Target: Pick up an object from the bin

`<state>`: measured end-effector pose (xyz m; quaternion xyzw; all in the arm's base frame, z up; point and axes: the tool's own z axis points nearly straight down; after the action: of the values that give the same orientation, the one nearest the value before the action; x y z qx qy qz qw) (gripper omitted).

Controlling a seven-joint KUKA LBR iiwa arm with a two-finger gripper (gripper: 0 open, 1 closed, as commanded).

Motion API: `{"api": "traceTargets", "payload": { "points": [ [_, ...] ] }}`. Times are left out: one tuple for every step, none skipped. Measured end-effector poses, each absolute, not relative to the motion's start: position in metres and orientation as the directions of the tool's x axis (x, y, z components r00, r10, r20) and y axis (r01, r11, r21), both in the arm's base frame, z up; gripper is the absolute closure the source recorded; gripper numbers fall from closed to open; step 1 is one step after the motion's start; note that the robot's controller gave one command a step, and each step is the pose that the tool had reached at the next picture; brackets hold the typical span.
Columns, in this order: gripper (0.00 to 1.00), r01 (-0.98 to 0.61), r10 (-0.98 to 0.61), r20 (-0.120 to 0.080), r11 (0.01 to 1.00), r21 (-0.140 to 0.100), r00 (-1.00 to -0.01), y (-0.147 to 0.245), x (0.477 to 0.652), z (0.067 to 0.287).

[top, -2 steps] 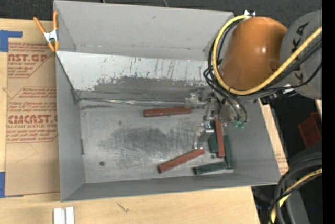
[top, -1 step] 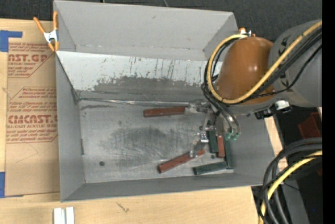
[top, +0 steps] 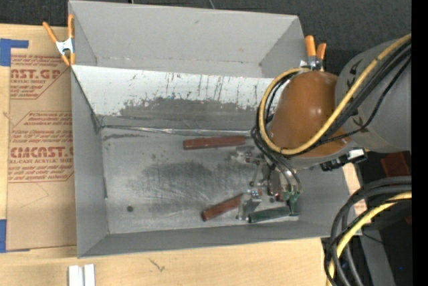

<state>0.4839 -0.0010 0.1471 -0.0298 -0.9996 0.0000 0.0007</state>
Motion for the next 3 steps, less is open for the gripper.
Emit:
{"api": "traceTargets", "payload": {
  "points": [
    [1.00,0.020,0.020,0.009,1.000,0.002,-1.000,-0.053,0.508,0.072],
    [1.00,0.020,0.020,0.008,1.000,0.002,-1.000,-0.053,0.508,0.072],
    [1.00,-0.006,-0.006,-0.002,1.000,0.000,-1.000,-0.060,0.517,0.214]
  ]
}}
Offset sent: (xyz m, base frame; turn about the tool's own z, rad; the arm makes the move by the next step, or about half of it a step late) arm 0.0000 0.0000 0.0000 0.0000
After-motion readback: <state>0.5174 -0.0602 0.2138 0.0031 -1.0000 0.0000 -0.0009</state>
